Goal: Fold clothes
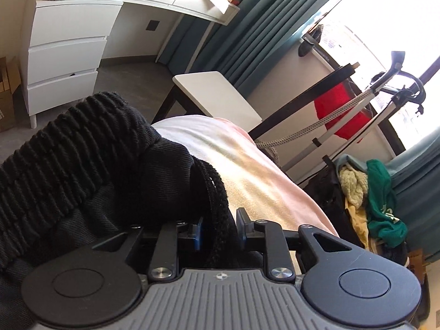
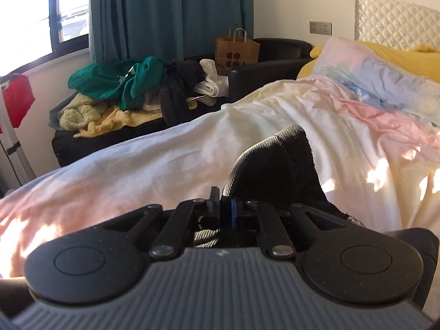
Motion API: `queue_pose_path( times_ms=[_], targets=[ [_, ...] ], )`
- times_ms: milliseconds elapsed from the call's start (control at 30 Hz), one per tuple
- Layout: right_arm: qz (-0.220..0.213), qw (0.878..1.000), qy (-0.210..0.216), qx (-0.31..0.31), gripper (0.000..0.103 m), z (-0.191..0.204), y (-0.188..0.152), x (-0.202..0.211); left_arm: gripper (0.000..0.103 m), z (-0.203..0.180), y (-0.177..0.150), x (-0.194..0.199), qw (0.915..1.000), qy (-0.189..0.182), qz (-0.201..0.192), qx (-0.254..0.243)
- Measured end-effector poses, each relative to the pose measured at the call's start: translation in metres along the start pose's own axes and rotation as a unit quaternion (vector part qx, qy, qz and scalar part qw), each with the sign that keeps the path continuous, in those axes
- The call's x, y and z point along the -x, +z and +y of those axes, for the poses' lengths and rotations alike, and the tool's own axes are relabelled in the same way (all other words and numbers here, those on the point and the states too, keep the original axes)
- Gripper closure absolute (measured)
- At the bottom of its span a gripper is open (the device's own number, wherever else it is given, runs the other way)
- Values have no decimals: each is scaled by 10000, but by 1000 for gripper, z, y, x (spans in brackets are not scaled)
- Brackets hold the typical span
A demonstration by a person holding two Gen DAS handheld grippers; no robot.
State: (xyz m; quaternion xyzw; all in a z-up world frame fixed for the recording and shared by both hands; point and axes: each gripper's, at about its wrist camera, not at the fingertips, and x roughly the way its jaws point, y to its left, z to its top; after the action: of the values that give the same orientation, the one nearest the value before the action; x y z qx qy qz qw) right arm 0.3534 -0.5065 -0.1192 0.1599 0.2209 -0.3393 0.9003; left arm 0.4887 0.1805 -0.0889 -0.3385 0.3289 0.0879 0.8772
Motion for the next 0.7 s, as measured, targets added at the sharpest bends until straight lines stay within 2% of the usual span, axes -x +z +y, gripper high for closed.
queue_pose_path(
  times_ms=[67, 133, 233, 300, 367, 433, 500, 600, 700],
  targets=[
    [-33, 9992, 281, -295, 83, -10, 3, 14, 46, 2, -3, 20, 9998, -162, -83, -81],
    [-223, 9964, 592, -556, 77, -23, 3, 37, 39, 4, -7, 48, 9990, -398, -82, -211],
    [-348, 9903, 1049, -840, 59, -46, -3, 75, 23, 13, -22, 99, 9971, -712, -105, -233],
    [-258, 9837, 1374, -1134, 46, -66, -12, 99, 22, 27, -40, 129, 9962, -854, -126, -84],
    [-87, 9741, 1641, -1554, 33, -88, -25, 119, 22, 42, -64, 151, 9963, -838, -162, -48],
    [102, 9612, 1771, -2113, 31, -111, -41, 136, 22, 58, -87, 173, 9964, -822, -198, -11],
    [346, 9417, 1889, -2762, 30, -133, -63, 148, 22, 76, -109, 192, 9961, -841, -192, 161],
    [789, 9083, 2063, -3551, 23, -158, -96, 156, 21, 114, -127, 198, 9894, -978, 72, 1070],
    [1158, 8894, 2322, -3765, 22, -164, -119, 148, 21, 143, -128, 189, 9804, -894, 373, 1714]
  ],
)
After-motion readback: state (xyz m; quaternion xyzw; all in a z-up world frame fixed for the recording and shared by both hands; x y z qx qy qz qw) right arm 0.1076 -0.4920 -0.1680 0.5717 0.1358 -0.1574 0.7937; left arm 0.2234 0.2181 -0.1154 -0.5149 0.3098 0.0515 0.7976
